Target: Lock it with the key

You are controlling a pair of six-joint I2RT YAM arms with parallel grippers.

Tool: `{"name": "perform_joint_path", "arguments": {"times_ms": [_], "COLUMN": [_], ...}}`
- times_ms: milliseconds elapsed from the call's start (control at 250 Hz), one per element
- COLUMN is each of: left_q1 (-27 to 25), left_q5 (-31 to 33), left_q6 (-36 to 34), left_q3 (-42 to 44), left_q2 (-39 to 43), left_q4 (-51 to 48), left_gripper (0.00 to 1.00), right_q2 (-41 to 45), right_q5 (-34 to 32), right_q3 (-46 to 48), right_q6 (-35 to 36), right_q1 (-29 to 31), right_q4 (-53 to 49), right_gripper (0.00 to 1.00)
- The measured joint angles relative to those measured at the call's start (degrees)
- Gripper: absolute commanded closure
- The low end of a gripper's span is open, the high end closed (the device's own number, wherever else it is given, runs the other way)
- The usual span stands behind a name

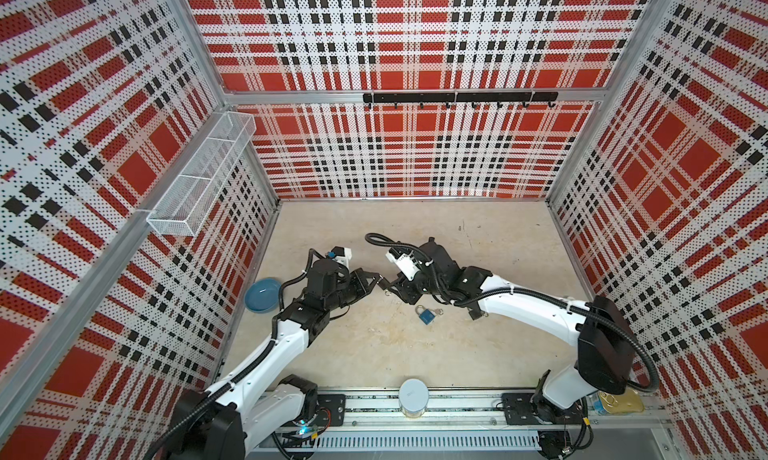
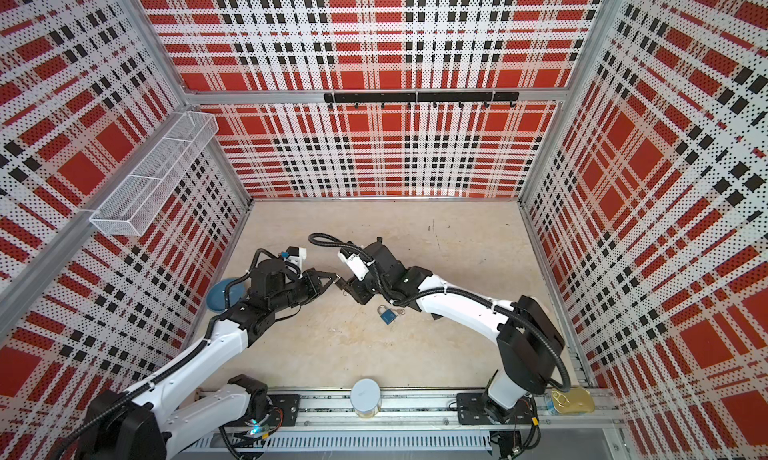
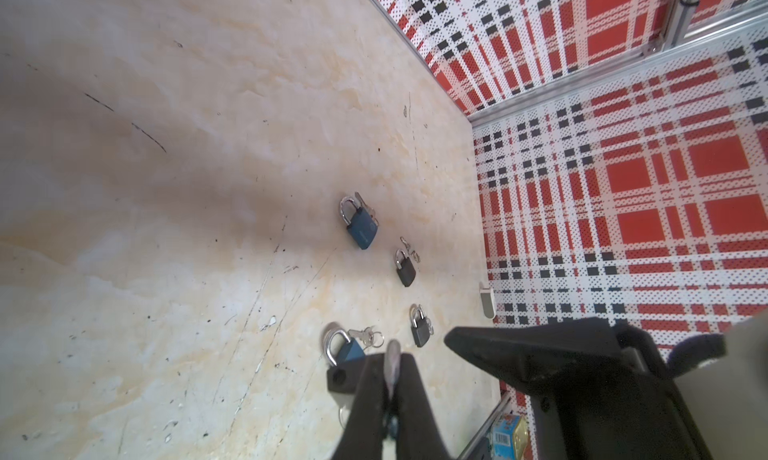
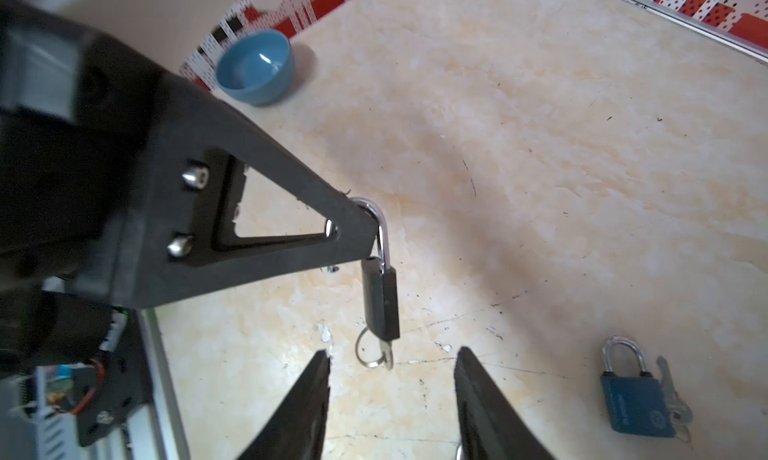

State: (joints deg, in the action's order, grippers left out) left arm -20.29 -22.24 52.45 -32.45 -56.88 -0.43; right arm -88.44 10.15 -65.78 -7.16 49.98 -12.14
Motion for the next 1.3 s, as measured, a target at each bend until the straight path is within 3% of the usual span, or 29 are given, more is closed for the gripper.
{"name": "perform_joint_path", "arguments": {"times_ms": [268, 404, 804, 1296], "left_q1": [-2.2, -6.1, -16.1, -19.7], "left_q5": [5.4, 9.3, 19.5, 21.2], "left_q6": [4.7, 6.6, 10.4, 12.9], "left_q3": [0.2, -0.2, -10.4, -12.1], "left_q2": [6.4, 7.9, 4.6, -0.5], "left_q4": [1.3, 2.2, 3.5, 5.7], "left_gripper": [1.0, 1.0, 1.0, 1.0], "right_q2": [11.5, 13.3, 18.3, 16.6], "right_q5": [10.3, 13.2, 15.5, 14.6], "right_q3": [11.7, 13.2, 13.2, 9.8], "right_q6": [-8.9, -9.6, -5.5, 0.3], "right_q1": [-8.6, -9.1, -8.9, -8.9], "right_q4": [12.5, 15.9, 17.1, 14.7], "right_gripper": [0.46, 0.46, 0.47, 0.56]}}
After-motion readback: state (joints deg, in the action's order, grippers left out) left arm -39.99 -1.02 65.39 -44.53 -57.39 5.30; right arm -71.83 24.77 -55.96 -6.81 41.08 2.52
